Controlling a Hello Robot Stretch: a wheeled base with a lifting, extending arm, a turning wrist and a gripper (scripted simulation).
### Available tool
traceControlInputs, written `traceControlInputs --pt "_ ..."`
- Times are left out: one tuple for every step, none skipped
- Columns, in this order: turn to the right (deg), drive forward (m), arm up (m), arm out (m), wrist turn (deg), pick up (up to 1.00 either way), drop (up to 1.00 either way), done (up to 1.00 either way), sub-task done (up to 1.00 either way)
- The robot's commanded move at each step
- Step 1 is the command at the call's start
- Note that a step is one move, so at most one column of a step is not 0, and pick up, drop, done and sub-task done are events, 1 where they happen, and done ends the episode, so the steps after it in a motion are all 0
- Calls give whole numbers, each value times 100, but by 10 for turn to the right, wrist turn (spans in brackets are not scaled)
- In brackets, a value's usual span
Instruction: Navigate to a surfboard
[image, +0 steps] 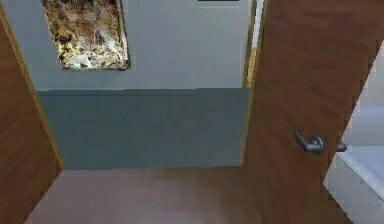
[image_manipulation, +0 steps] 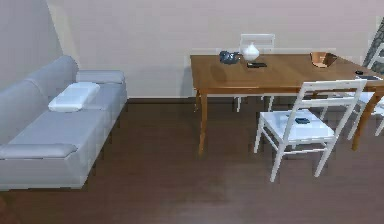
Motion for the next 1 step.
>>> traceControlInputs --pt "-30 0 0 0 0 0 0 0 0"
